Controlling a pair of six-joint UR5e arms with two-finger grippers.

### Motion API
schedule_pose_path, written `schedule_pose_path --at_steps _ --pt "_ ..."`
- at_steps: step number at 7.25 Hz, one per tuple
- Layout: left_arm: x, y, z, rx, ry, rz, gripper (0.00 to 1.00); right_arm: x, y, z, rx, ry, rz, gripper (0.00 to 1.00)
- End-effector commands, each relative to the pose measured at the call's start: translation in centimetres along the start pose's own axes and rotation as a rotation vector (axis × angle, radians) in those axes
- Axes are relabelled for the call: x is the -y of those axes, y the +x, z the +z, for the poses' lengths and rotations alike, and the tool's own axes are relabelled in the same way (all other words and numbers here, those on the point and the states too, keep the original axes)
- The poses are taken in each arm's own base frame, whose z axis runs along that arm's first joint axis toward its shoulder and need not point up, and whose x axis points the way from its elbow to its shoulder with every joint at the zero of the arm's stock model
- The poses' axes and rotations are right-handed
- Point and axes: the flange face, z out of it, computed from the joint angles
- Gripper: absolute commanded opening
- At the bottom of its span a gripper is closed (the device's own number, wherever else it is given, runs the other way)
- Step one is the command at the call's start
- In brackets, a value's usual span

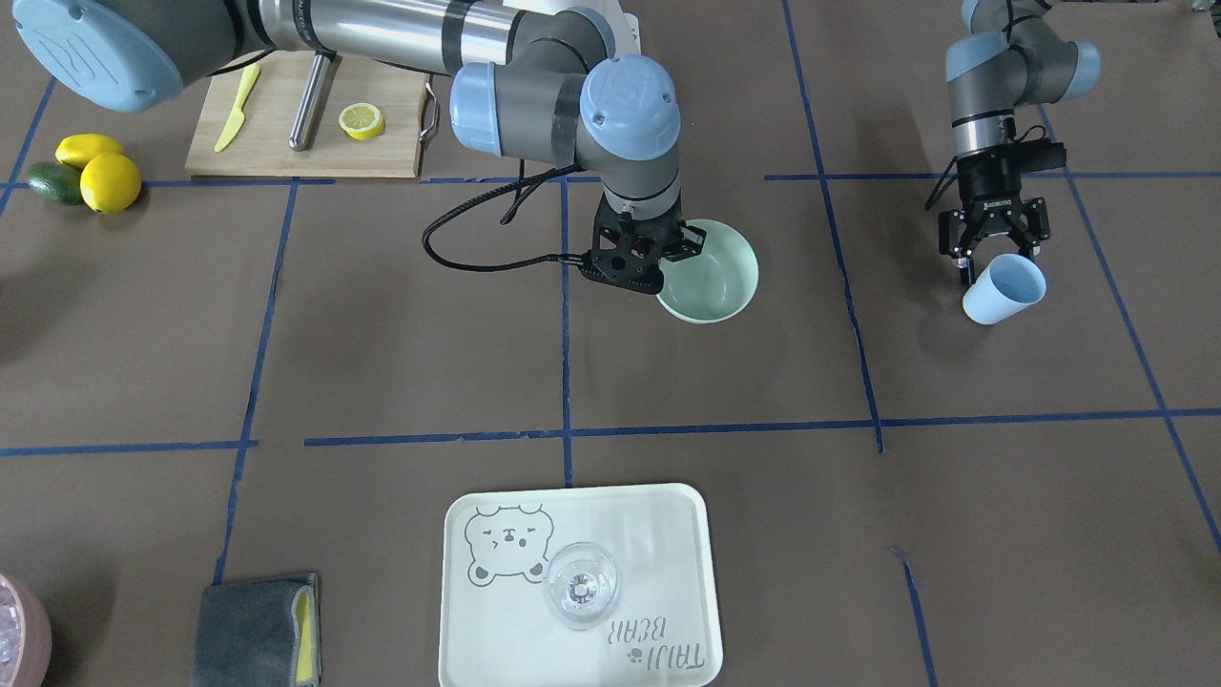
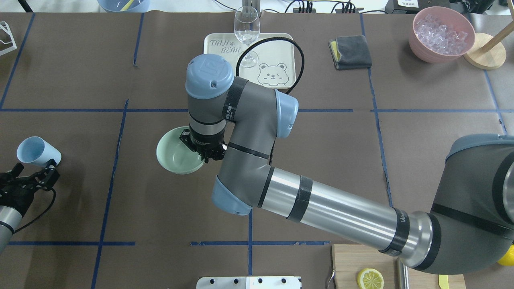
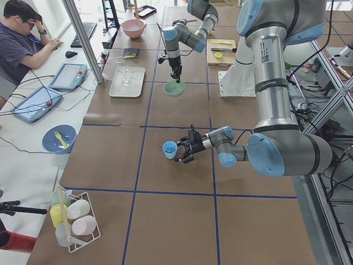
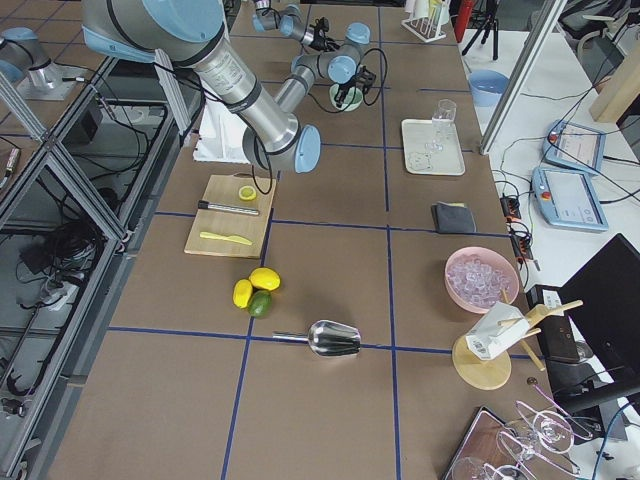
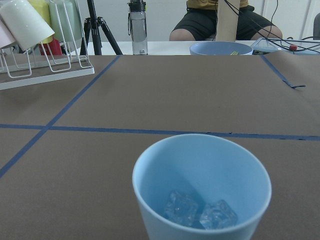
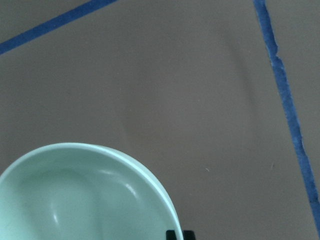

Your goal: Pour ice into bowl

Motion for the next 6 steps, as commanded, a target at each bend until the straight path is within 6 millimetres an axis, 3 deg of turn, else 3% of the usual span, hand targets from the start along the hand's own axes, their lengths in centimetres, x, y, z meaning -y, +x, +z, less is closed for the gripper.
schedule_pose_path --at_steps 1,3,6 --pt "0.1 -0.3 0.3 0.008 0.004 0.005 0.95 -1.1 -2.1 2.4 0.009 0.032 -0.028 0.0" --pt "-0.1 0.7 0.7 0.003 0.008 -0.006 0.96 -2.4 -2.1 3.4 0.003 0.039 -0.041 0.0" --pt "0.2 0.4 1.8 0.022 0.027 -0.011 0.96 -3.0 -2.5 3.3 0.008 0.039 -0.047 0.0"
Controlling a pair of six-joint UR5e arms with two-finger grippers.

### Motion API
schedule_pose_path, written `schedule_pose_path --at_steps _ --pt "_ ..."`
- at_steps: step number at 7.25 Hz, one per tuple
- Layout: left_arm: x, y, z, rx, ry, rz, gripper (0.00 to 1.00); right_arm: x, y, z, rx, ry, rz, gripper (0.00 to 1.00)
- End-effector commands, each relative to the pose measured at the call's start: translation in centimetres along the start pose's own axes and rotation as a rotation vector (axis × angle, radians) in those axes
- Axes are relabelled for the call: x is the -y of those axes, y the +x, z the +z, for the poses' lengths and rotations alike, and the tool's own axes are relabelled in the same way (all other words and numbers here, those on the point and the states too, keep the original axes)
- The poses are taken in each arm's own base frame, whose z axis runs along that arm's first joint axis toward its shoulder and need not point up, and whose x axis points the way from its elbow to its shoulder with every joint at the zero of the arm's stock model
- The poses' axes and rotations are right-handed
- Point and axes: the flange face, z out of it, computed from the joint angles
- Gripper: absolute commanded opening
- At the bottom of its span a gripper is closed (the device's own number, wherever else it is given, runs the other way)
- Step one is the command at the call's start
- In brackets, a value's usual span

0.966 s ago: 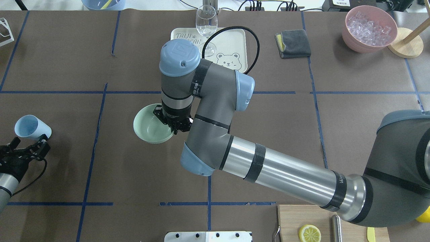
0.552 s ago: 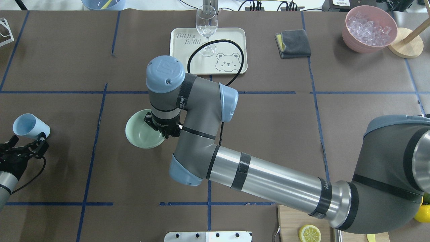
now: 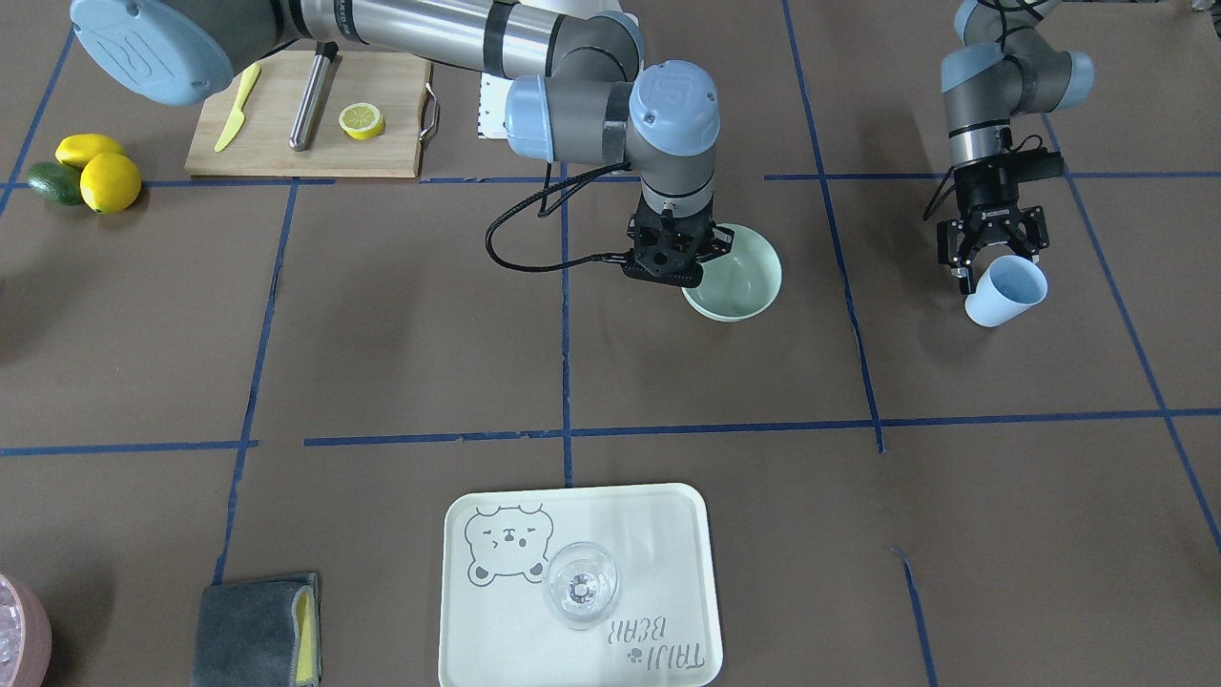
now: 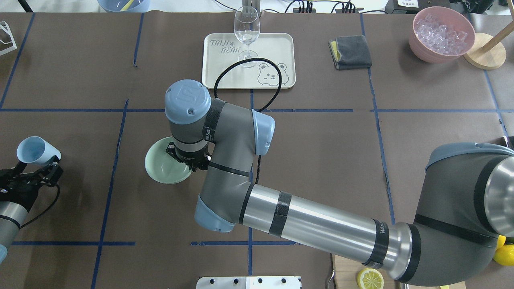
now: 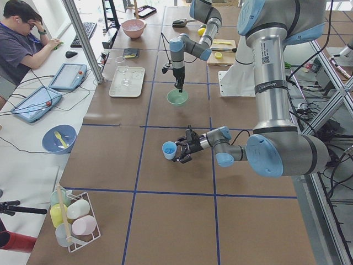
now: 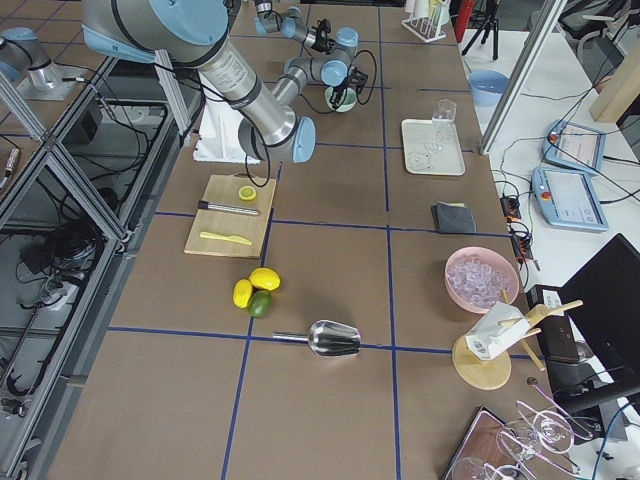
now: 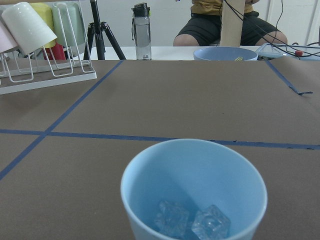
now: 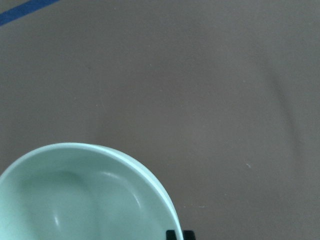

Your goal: Pour ice into bowl

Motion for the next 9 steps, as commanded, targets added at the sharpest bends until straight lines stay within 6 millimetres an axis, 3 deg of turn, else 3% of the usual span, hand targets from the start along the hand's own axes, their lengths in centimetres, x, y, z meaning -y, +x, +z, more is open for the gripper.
schedule_pose_path --at_steps 1,2,3,6,8,9 --pt "1.2 0.6 1.1 0.013 0.028 0.002 0.96 -0.8 -0.3 0.2 0.001 -0.006 -0.008 0.0" --pt "1.5 2.3 1.7 0.005 0.04 -0.009 0.96 -1.2 -0.2 0.5 -0.001 -0.01 -0.011 0.0" --pt "0.9 2.4 2.3 0.012 0.042 -0.003 0.96 -1.6 -0.2 0.7 -0.002 -0.007 -0.015 0.0" --pt "2.5 1.7 3.3 0.033 0.071 0.026 0.96 -2.8 -0.6 1.1 0.019 -0.008 -0.034 0.0" --pt "2.4 1.5 3.4 0.037 0.072 0.03 0.96 -3.5 -0.6 1.7 0.015 0.005 -0.041 0.0" --pt "2.4 1.5 3.4 0.038 0.071 0.032 0.95 -3.4 -0.5 2.0 0.025 0.005 -0.039 0.49"
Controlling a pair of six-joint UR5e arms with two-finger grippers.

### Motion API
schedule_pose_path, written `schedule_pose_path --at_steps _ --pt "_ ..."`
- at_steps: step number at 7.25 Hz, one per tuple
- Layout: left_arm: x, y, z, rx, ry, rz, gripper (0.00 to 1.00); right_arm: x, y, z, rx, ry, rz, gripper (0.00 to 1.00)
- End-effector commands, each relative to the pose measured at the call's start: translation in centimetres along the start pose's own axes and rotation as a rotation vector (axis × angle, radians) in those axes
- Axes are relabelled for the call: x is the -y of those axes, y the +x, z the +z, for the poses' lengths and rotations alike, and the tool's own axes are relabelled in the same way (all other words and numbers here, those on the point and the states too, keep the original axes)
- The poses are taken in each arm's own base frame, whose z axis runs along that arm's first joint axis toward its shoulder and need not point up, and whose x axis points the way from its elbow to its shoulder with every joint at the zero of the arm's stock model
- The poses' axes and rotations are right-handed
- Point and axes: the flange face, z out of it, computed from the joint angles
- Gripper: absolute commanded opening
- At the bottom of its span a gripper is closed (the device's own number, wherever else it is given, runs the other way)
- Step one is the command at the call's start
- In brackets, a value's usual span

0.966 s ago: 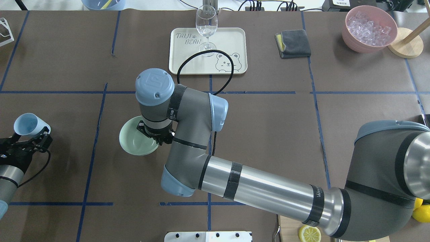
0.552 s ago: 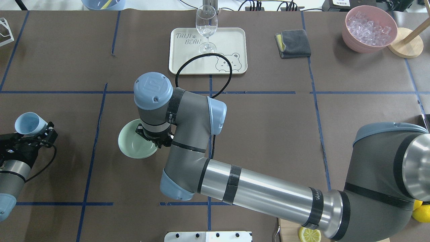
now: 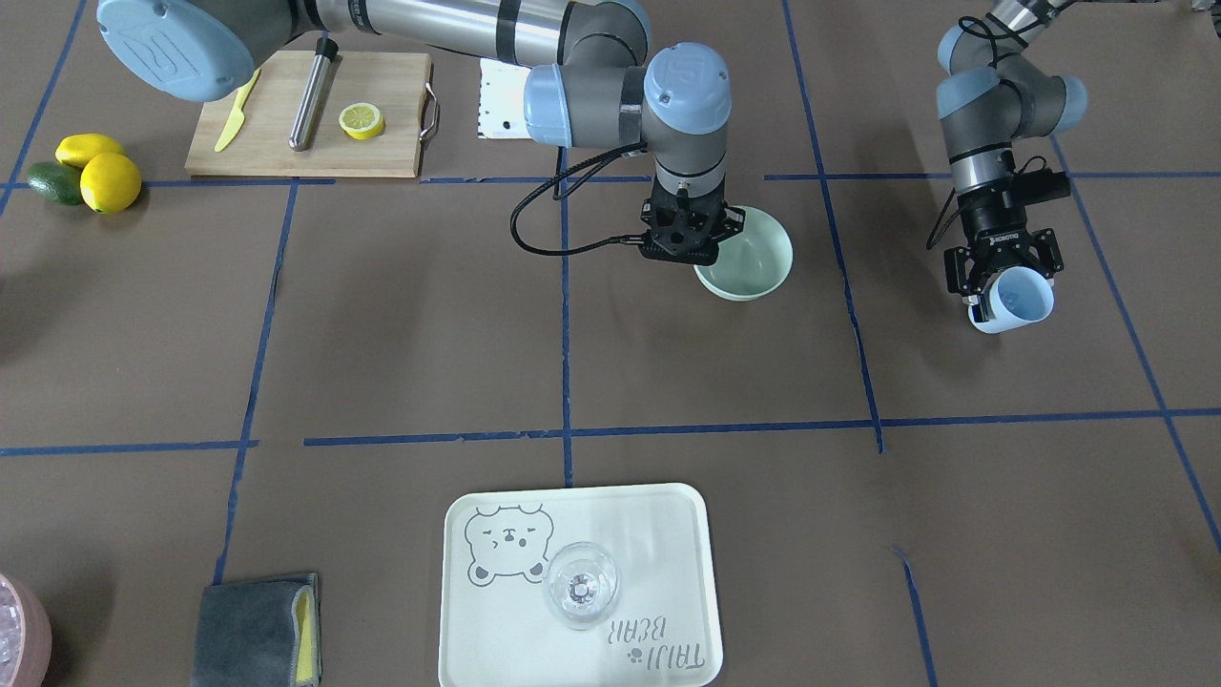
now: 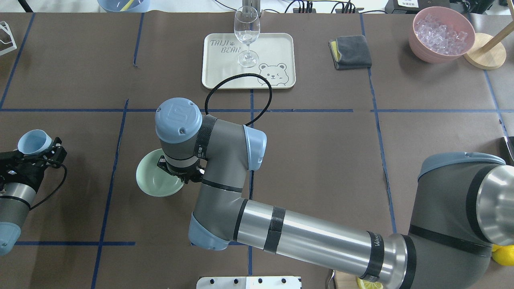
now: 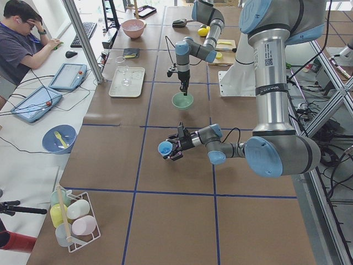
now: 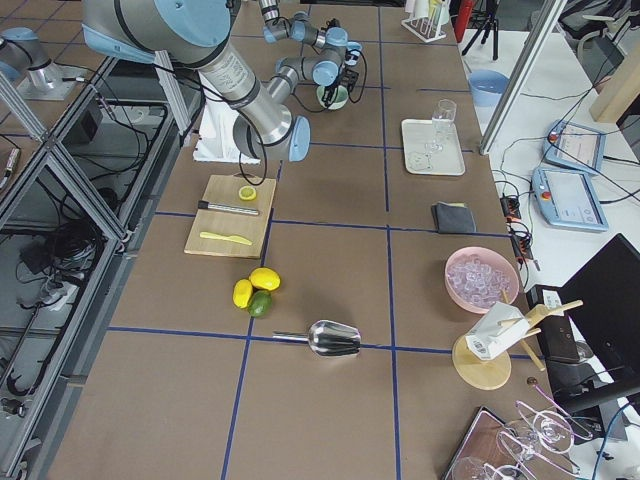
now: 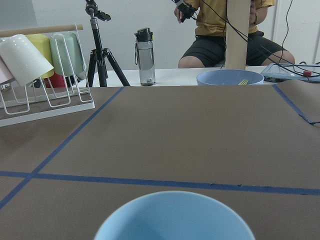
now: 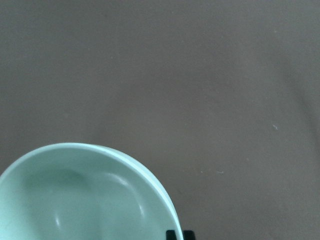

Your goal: Pour ice into bowl

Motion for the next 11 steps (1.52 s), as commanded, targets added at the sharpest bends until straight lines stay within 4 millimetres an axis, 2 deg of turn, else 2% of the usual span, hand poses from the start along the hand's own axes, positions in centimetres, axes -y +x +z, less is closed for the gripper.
schedule_pose_path --at_steps 1,2,3,4,5,6,7,9,10,11 --pt "-0.1 -0.1 0.1 0.002 0.0 0.004 0.94 0.0 -0.4 0.0 0.039 0.027 0.031 0.96" --pt "-0.1 -0.1 0.1 0.002 0.0 0.013 0.9 0.5 -0.5 -0.1 0.052 0.073 0.058 0.99" --pt "0.0 0.3 0.1 -0.002 0.001 0.009 0.65 0.5 -0.5 -0.2 0.055 0.084 0.06 1.0" --pt "0.1 0.8 0.2 -0.006 0.003 0.001 0.29 0.7 -0.5 -0.4 0.057 0.086 0.061 1.0" --pt "0.1 1.0 0.2 -0.01 0.002 -0.003 0.0 0.9 -1.1 -1.4 0.073 0.09 0.064 1.0" --pt "0.5 1.3 0.1 -0.015 0.006 -0.016 0.0 1.2 -1.5 -2.4 0.089 0.093 0.066 1.0" --pt "1.7 1.8 0.1 -0.019 0.018 -0.002 0.0 1.8 -1.8 -4.8 0.12 0.093 0.067 1.0" --pt "6.1 4.1 -1.5 -0.056 0.054 0.084 0.0 4.0 -1.5 -7.8 0.14 0.047 0.085 1.0" --pt "7.7 5.6 -2.5 -0.081 0.063 0.082 0.0 5.1 -0.6 -9.3 0.139 0.055 0.096 1.0" --pt "8.8 6.5 -3.2 -0.098 0.072 0.114 0.0 5.7 1.9 -12.1 0.146 0.078 0.102 1.0"
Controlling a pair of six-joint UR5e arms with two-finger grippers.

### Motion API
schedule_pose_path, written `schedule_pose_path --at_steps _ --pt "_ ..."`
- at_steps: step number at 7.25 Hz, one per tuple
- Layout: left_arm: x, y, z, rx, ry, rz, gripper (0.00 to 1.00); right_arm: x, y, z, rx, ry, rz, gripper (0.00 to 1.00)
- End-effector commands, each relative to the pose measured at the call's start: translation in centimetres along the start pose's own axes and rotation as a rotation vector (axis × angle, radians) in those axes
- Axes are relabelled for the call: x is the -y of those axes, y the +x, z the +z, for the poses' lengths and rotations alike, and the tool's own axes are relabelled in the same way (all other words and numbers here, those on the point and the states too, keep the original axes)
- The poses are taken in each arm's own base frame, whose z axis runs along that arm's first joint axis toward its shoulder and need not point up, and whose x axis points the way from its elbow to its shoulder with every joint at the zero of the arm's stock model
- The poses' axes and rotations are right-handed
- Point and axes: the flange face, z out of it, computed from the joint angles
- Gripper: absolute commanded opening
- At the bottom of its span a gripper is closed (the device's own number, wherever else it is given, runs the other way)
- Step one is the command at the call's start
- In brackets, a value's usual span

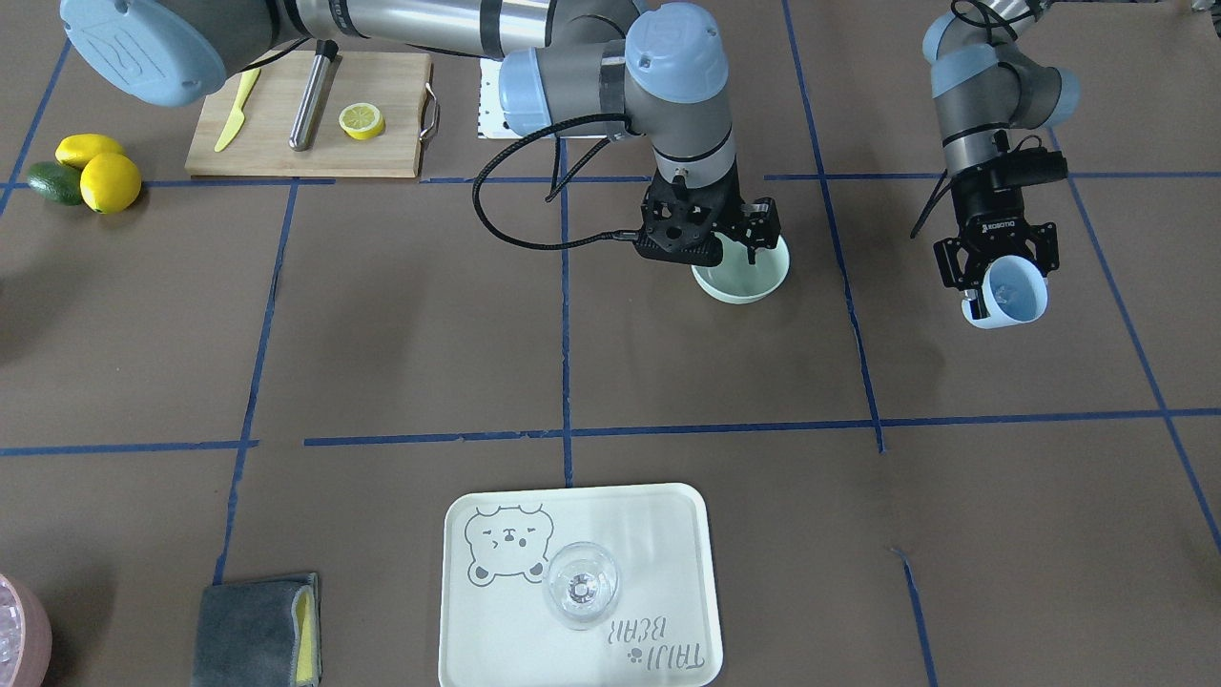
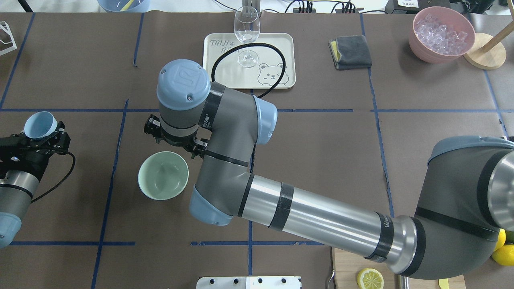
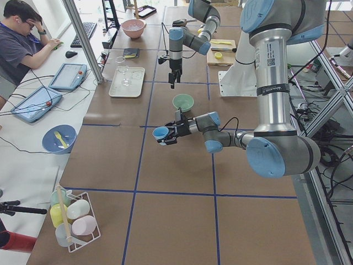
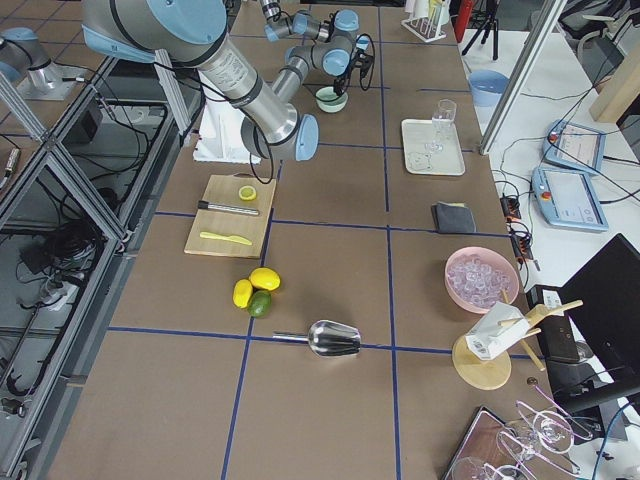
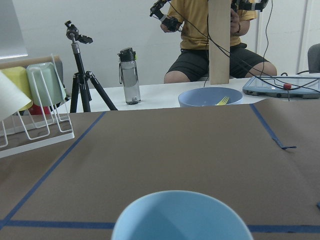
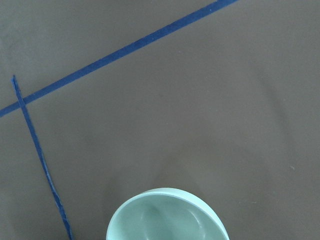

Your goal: Pour ice into bowl

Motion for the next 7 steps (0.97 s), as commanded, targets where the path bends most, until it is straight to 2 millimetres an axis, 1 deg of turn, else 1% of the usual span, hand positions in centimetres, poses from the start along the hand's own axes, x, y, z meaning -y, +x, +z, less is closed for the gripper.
schedule_pose_path --at_steps 1,2,3,4,5,6,7 --pt "3.2 2.2 -1.5 -0.043 0.023 0.041 0.0 2.5 6.3 -5.7 0.039 0.034 0.005 1.0" --pt "3.4 2.8 -1.8 -0.055 0.022 0.032 0.0 4.5 11.1 -7.5 0.048 0.055 0.008 1.0" --pt "3.1 3.1 -1.9 -0.066 0.011 0.05 0.0 6.0 15.2 -8.3 0.036 0.074 -0.002 1.0" --pt "3.3 4.0 -1.9 -0.076 0.015 0.138 0.0 7.7 18.3 -8.8 0.016 0.096 -0.026 1.0" --pt "3.1 4.7 -2.0 -0.083 0.019 0.24 0.0 9.0 21.6 -9.6 -0.015 0.115 -0.049 1.0" --pt "3.0 5.2 -2.3 -0.096 0.016 0.245 0.0 10.4 23.8 -10.7 -0.049 0.134 -0.077 1.0" --pt "2.1 5.9 -3.0 -0.117 0.002 0.255 0.0 11.8 24.8 -11.7 -0.095 0.153 -0.108 1.0"
